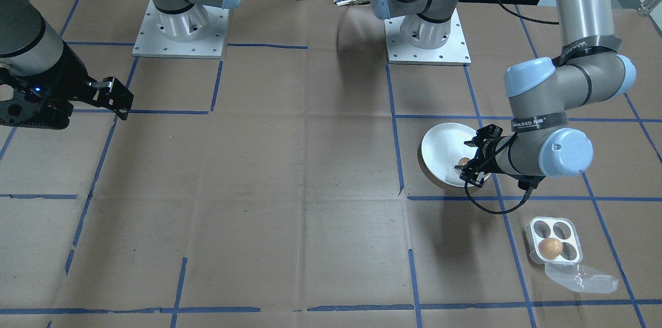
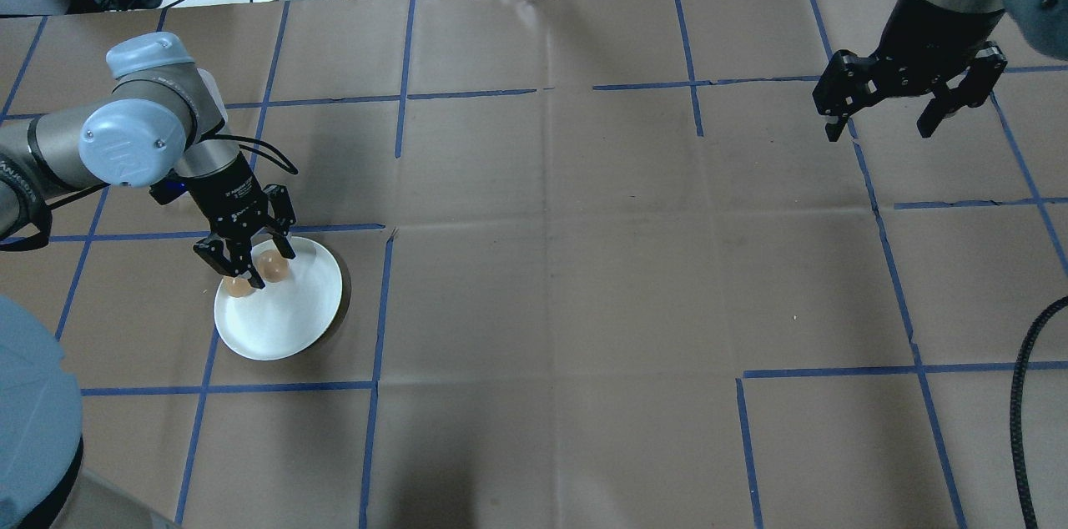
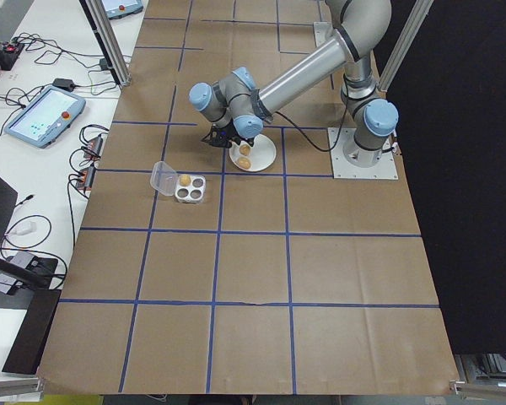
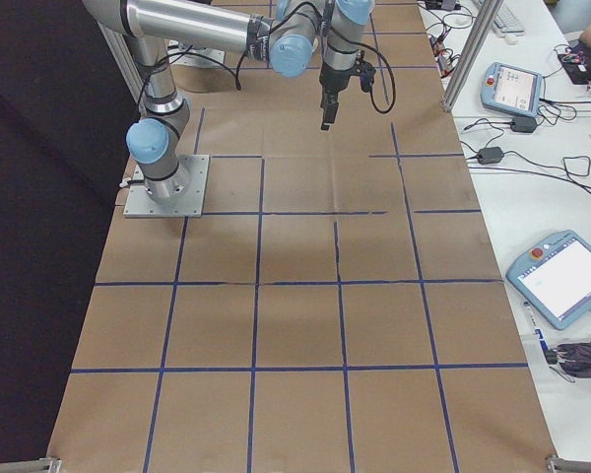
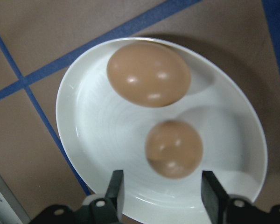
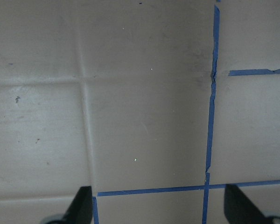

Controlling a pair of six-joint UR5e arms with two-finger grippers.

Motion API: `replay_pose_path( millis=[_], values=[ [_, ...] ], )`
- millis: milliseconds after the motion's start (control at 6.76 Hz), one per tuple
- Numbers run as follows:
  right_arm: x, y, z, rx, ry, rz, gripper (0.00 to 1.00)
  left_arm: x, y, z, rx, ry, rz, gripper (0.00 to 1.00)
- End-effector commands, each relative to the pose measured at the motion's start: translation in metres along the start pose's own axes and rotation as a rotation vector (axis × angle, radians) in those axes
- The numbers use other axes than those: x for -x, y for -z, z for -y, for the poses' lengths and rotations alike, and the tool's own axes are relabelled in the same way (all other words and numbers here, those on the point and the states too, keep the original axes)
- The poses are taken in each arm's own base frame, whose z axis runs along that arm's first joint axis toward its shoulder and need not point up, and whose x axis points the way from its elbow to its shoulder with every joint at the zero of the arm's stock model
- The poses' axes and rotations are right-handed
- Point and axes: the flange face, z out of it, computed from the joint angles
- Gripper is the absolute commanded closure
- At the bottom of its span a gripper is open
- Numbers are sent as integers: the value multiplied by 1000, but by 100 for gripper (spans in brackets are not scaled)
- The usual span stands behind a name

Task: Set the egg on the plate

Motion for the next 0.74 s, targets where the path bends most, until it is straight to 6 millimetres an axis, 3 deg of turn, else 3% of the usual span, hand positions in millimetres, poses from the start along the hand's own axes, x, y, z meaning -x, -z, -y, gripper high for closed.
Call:
replay_pose_path(
  millis=[0,296,592],
  values=[
    [0,0,0,0,0,0,0,-1,33,8,-46,-65,-48,0],
    [0,0,0,0,0,0,0,-10,84,43,-126,-303,-111,0],
    [0,0,0,0,0,0,0,-24,94,107,-196,-528,-127,0]
  ],
)
